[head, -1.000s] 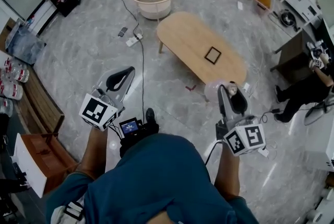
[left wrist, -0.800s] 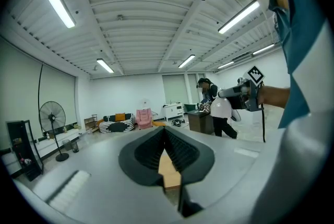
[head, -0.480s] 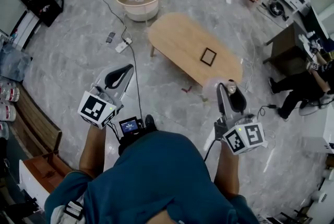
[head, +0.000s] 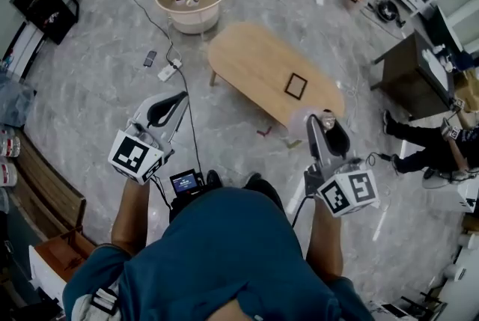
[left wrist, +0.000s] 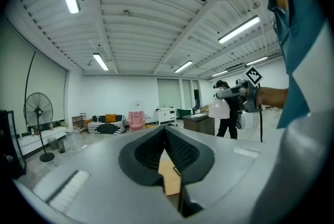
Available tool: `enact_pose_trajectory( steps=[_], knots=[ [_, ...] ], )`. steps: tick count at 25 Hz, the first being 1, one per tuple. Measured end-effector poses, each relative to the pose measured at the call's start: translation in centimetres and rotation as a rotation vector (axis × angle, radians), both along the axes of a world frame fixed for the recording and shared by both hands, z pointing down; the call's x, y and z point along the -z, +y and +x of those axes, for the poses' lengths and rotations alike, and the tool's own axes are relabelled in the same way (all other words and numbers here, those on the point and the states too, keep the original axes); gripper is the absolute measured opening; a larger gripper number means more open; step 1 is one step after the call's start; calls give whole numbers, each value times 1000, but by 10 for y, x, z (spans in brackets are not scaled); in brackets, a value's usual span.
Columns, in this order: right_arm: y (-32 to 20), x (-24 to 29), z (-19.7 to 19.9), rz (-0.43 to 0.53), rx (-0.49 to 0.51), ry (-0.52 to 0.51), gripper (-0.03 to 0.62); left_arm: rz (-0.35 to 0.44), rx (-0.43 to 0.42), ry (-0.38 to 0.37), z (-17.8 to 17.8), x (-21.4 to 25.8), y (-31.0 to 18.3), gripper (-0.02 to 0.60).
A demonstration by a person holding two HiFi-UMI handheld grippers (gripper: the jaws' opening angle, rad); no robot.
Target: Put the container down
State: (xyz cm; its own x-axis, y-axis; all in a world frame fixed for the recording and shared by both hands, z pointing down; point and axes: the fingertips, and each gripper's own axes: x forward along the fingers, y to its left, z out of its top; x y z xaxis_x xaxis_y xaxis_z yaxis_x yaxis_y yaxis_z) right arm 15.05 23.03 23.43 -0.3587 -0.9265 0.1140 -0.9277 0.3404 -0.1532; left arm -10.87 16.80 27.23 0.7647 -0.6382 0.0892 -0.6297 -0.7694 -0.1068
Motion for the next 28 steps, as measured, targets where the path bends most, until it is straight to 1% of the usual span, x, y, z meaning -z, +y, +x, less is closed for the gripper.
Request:
enact_pose_trajectory(
  steps=[6,12,23,28],
  knots=[
    [-37,-6,10,-17,39,-5,156,-26,32,-21,7,-7,-20,-3],
    [-86,-20,24,-21,106,-33,156,-19,117,-38,13,-5,-48,-3],
    [-183,-34,49,-44,254,-54,156,-17,250,-57,49,0,-110,-3],
    [-215,-39,56,-47,317,-58,156,-18,321,-63,56,-1,-124,-3]
  ],
)
